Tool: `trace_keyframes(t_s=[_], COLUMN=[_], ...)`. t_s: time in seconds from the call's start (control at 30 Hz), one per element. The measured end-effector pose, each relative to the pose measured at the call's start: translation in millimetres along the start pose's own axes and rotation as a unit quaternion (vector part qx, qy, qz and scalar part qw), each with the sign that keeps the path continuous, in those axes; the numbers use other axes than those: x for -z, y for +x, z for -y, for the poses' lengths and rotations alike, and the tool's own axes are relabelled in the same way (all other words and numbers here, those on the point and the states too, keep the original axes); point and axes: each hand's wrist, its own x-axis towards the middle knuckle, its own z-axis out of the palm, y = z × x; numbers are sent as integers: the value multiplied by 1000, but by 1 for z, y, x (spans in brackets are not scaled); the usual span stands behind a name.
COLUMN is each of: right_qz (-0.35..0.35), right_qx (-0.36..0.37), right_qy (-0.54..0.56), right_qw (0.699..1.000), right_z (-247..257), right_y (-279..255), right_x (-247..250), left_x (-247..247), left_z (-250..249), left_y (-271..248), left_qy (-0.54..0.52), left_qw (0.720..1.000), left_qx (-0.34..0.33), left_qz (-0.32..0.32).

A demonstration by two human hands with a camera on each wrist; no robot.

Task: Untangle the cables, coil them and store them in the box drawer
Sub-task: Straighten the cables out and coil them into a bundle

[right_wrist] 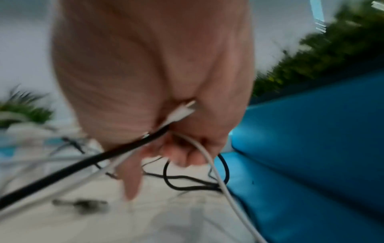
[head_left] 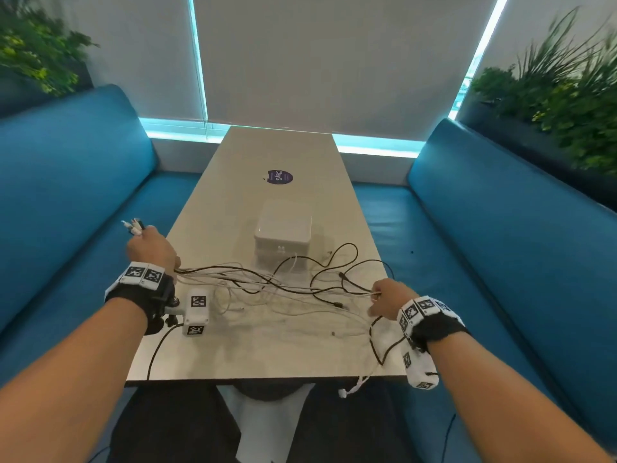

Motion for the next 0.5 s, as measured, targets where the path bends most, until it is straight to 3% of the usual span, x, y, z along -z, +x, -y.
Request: trace_keyframes(t_s=[0.1, 0.17, 0.33, 0.4, 0.5], right_qz=[-72, -91, -68, -59, -4], right_qx=[-29, -43, -27, -10, -11], right_qy=[-156, -188, 83, 93, 25], right_qw=[985, 977, 994, 994, 1000], right_z=[-3, -3, -6, -5, -6], right_y=[-2, -1, 1, 0, 3], right_x=[10, 19, 20, 17, 11], left_x=[-8, -11, -7, -2, 1], left_z=[0, 2, 2, 4, 7], left_y=[-13, -17, -9, -5, -3], left_qy=[5, 1, -64, -25, 28], left_qw=[1000, 1000, 996, 999, 1000], left_qx=[-14, -10, 52, 36, 5], left_qz=[16, 24, -25, -24, -9])
